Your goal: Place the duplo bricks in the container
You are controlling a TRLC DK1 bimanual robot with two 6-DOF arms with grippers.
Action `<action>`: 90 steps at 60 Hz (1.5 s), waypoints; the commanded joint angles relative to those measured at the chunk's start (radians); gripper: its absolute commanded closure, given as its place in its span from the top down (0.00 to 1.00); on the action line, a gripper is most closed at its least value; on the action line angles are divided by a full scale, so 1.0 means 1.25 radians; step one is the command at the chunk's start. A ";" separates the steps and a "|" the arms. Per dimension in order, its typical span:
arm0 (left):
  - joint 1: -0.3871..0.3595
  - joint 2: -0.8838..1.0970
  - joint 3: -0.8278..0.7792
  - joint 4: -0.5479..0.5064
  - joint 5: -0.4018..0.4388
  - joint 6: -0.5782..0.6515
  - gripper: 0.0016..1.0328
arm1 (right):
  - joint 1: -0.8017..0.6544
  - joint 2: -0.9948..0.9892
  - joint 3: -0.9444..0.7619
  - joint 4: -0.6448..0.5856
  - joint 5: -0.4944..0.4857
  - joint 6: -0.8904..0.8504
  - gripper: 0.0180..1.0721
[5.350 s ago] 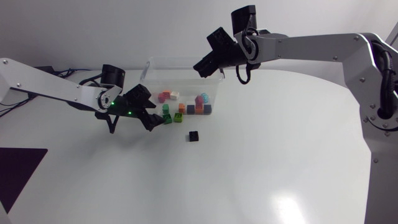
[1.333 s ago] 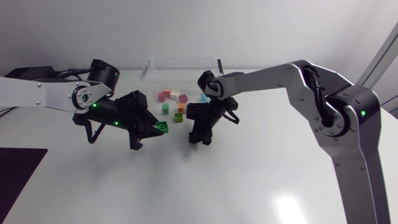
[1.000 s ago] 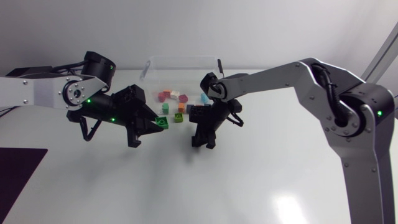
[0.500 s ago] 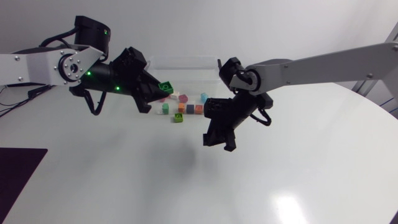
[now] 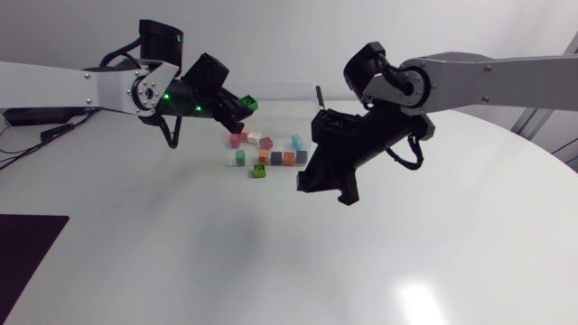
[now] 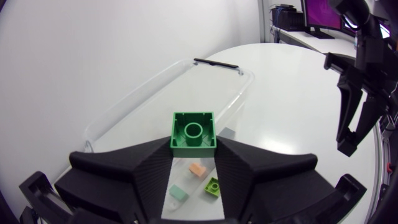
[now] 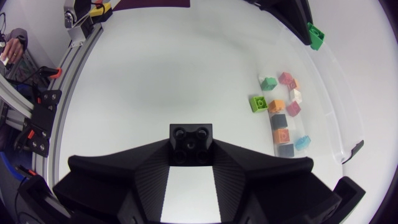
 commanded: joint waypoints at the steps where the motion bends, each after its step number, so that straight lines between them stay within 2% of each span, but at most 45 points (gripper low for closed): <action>1: 0.003 0.042 0.050 0.019 -0.016 -0.041 0.37 | -0.009 -0.020 -0.013 -0.012 -0.015 0.016 0.22; 19: -0.001 0.132 0.138 0.041 -0.071 -0.094 0.40 | -0.027 -0.032 0.001 -0.008 -0.050 0.040 0.22; 23: -0.006 0.145 0.148 0.044 -0.093 -0.101 0.59 | -0.034 -0.036 0.011 -0.002 -0.056 0.052 0.22; 26: -0.010 0.145 0.148 0.049 -0.111 -0.101 0.79 | -0.042 -0.037 0.022 0.004 -0.066 0.064 0.22; 31: -0.010 0.135 0.131 0.072 -0.127 -0.115 0.94 | -0.053 -0.038 0.039 0.011 -0.077 0.081 0.22; 52: -0.005 -0.009 -0.032 0.110 -0.136 -0.089 0.95 | -0.077 -0.039 0.074 0.102 -0.094 0.170 0.22; 74: -0.003 -0.117 -0.250 0.107 -0.038 0.019 0.95 | -0.085 0.029 0.160 0.183 -0.094 0.251 0.22; 81: -0.003 -0.117 -0.288 0.111 -0.007 0.043 0.95 | -0.085 0.055 0.183 0.209 -0.094 0.275 0.22; 90: -0.010 -0.095 -0.301 0.118 -0.004 0.049 0.95 | -0.085 0.082 0.194 0.251 -0.094 0.301 0.22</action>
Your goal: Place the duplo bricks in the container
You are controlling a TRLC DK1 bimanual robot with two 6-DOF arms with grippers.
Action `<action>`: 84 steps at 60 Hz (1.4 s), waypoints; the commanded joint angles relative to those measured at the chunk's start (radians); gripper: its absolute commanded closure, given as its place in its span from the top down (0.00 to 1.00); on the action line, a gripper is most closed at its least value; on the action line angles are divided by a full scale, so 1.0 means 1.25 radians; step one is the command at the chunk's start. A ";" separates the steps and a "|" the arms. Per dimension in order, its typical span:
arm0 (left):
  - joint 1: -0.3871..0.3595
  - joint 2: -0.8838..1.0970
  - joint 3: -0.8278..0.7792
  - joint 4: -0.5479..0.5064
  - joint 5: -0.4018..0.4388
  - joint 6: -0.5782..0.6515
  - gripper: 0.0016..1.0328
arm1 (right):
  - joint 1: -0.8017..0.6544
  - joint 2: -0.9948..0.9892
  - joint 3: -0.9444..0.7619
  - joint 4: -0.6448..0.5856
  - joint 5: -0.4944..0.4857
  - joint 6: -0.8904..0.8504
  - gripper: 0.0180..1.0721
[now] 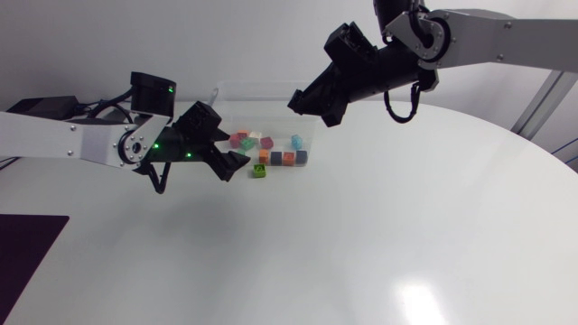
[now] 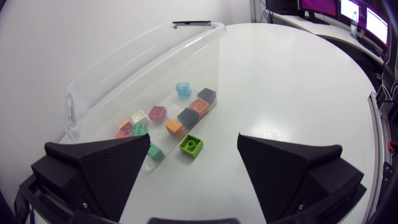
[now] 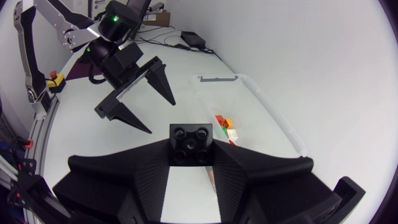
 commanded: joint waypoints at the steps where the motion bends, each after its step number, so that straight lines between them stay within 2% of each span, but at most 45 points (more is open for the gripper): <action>1: -0.008 0.013 -0.016 0.014 0.008 0.019 0.95 | -0.006 0.033 0.020 0.024 -0.004 0.032 0.22; 37: -0.049 0.156 0.017 0.011 -0.021 0.018 0.95 | -0.007 0.189 0.171 0.081 0.004 0.084 0.22; 69: -0.067 0.189 0.054 0.017 -0.085 -0.059 0.95 | -0.011 0.326 0.303 0.123 0.040 0.115 0.23; 73: -0.073 0.193 0.059 0.016 -0.092 -0.073 0.94 | -0.012 0.336 0.317 0.129 0.055 0.122 0.32; 75: -0.074 0.194 0.060 0.016 -0.092 -0.076 0.94 | -0.012 0.340 0.321 0.134 0.060 0.128 0.42; 79: -0.080 0.196 0.066 0.015 -0.107 -0.096 0.93 | -0.012 0.344 0.330 0.135 0.077 0.132 0.80; 81: -0.086 0.199 0.069 0.015 -0.113 -0.103 0.93 | -0.013 0.341 0.328 0.135 0.082 0.133 0.90; 84: -0.096 0.201 0.074 0.014 -0.125 -0.116 0.92 | -0.013 0.329 0.317 0.143 0.091 0.133 0.93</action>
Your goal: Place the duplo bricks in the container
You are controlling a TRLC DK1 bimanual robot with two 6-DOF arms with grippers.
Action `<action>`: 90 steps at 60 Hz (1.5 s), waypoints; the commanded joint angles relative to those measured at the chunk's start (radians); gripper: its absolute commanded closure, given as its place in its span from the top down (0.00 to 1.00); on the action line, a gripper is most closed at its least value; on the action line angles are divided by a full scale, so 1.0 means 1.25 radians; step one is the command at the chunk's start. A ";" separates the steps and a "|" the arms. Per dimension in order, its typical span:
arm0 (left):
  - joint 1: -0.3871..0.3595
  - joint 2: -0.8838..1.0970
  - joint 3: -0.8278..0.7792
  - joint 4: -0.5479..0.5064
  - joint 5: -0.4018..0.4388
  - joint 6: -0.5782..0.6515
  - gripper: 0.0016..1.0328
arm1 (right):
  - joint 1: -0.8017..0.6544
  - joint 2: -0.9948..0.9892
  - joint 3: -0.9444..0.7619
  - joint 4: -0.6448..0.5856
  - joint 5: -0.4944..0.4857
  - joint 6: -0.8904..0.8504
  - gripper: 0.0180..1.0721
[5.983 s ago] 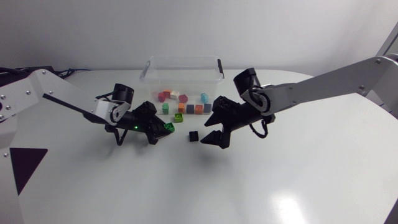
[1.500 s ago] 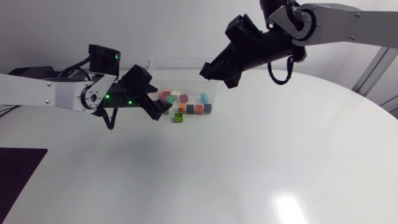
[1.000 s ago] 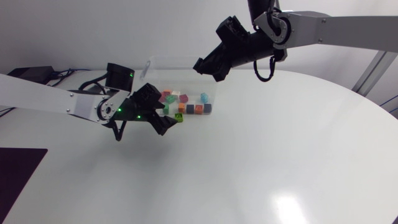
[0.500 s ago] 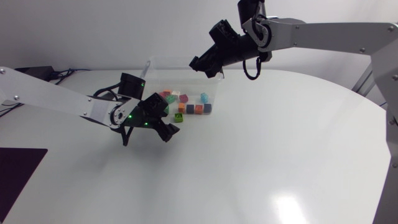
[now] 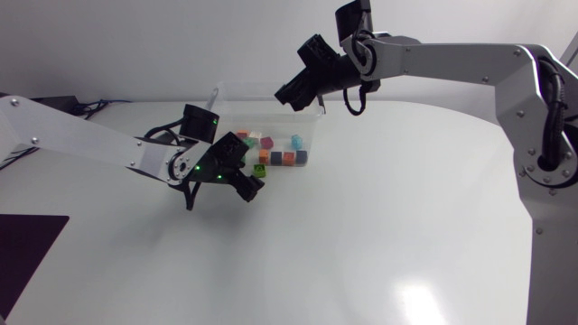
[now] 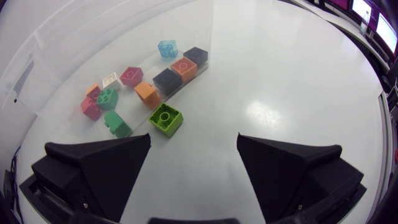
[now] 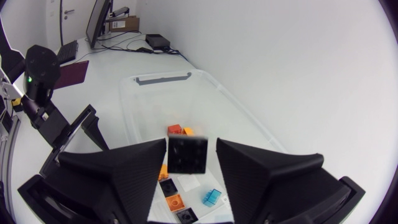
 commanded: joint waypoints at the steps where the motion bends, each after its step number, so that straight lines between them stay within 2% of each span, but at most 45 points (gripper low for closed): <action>1: -0.022 0.024 0.033 -0.003 -0.023 -0.044 0.91 | -0.008 -0.001 0.005 0.019 0.012 0.022 0.93; 19: -0.098 0.082 0.132 -0.107 -0.160 -0.181 0.88 | -0.028 -0.157 -0.197 0.105 0.007 0.029 0.93; 25: -0.101 0.098 0.170 -0.165 -0.186 -0.249 0.88 | -0.032 -0.212 -0.265 0.126 0.001 0.028 0.93; 30: -0.101 0.098 0.174 -0.169 -0.209 -0.274 0.88 | -0.032 -0.247 -0.311 0.138 -0.001 0.028 0.93; 38: -0.104 0.102 0.174 -0.169 -0.218 -0.301 0.88 | -0.032 -0.291 -0.366 0.148 -0.006 0.025 0.93; 41: -0.099 0.106 0.176 -0.171 -0.218 -0.343 0.88 | -0.032 -0.307 -0.387 0.157 -0.007 0.025 0.93; 46: -0.105 0.117 0.177 -0.171 -0.220 -0.345 0.88 | -0.033 -0.327 -0.416 0.167 -0.008 0.024 0.93; 64: -0.103 0.113 0.165 -0.178 -0.235 -0.487 0.88 | -0.039 -0.373 -0.491 0.189 -0.010 0.017 0.93; 68: -0.111 0.114 0.169 -0.180 -0.268 -0.511 0.88 | -0.039 -0.382 -0.504 0.190 -0.010 0.017 0.93; 76: -0.139 0.134 0.188 -0.181 -0.392 -0.525 0.77 | -0.039 -0.397 -0.517 0.190 -0.010 0.018 0.93; 82: -0.144 0.150 0.201 -0.178 -0.413 -0.528 0.76 | -0.039 -0.409 -0.528 0.190 -0.010 0.019 0.92; 85: -0.143 0.156 0.202 -0.171 -0.414 -0.549 0.70 | -0.039 -0.414 -0.534 0.190 -0.010 0.019 0.92; 90: -0.137 0.167 0.209 -0.166 -0.413 -0.577 0.65 | -0.038 -0.422 -0.544 0.190 -0.010 0.019 0.92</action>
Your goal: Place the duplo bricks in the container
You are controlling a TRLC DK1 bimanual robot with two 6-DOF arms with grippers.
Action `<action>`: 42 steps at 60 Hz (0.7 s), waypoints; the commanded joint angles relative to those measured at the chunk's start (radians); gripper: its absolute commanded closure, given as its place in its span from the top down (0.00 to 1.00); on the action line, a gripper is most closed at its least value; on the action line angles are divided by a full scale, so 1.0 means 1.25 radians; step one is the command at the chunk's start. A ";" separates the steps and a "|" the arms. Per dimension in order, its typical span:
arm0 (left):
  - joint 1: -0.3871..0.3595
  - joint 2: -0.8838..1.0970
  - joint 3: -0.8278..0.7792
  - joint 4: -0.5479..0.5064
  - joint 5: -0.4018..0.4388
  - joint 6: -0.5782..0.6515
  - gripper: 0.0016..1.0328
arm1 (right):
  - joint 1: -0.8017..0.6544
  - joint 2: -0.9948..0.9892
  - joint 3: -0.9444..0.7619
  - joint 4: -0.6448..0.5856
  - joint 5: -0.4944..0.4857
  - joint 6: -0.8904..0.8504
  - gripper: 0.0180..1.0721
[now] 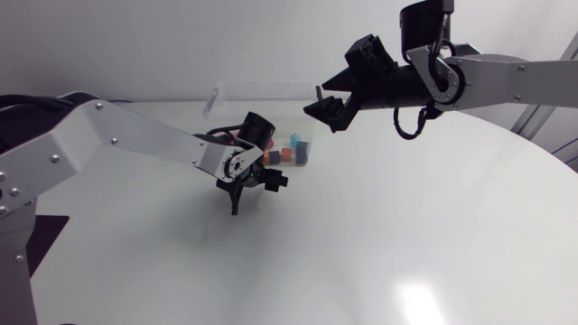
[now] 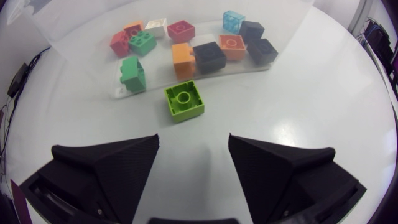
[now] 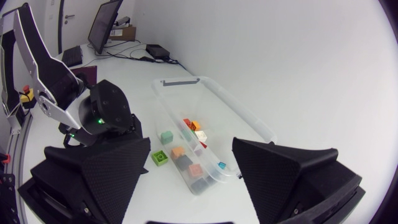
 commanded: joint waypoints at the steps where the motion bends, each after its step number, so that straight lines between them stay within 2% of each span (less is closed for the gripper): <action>1: 0.007 0.029 0.026 0.008 -0.010 -0.050 0.65 | -0.003 -0.020 -0.029 0.005 -0.005 0.005 0.92; 18: 0.004 0.068 0.039 0.062 0.013 -0.072 0.64 | -0.006 -0.049 -0.064 0.017 -0.006 0.003 0.92; 39: 0.010 0.119 0.080 0.081 0.012 -0.109 0.64 | -0.026 -0.062 -0.079 0.026 -0.024 0.004 0.92; 42: 0.010 0.121 0.080 0.088 0.010 -0.115 0.60 | -0.026 -0.061 -0.079 0.026 -0.024 0.004 0.92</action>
